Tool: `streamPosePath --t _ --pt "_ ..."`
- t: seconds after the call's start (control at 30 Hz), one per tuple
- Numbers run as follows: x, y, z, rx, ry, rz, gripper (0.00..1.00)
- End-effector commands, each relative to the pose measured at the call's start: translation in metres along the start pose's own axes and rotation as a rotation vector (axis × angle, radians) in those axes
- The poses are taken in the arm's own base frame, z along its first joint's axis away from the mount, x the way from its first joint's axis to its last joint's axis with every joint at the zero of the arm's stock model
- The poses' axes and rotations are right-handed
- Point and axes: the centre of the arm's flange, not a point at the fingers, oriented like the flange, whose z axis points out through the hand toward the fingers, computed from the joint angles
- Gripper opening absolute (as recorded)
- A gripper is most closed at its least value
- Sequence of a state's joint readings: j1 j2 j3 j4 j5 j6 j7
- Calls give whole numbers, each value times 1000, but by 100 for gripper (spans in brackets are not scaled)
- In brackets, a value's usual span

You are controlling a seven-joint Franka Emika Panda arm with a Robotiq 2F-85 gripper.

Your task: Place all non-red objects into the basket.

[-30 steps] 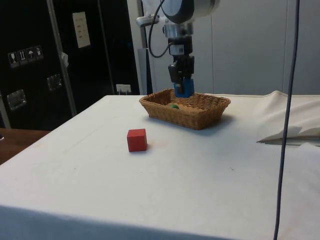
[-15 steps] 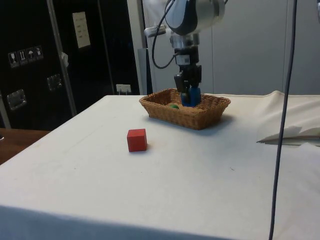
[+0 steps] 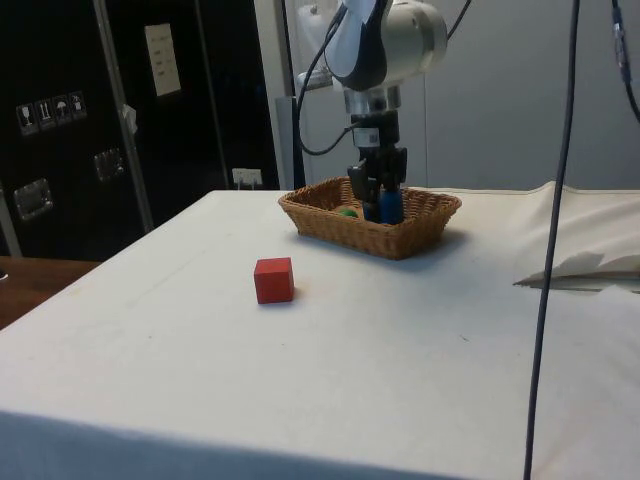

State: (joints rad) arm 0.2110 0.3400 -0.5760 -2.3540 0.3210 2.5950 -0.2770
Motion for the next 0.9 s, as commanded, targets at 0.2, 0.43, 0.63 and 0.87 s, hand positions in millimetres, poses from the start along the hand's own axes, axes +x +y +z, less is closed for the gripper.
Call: streamPosePath --t 0.2,0.43,0.63,0.87 --pt "1 2 3 5 0 17 17" --pt "1 3 1 10 4 20 85" --pt "1 3 1 9 3 21 100" --pt "4 5 -10 11 9 21 100"
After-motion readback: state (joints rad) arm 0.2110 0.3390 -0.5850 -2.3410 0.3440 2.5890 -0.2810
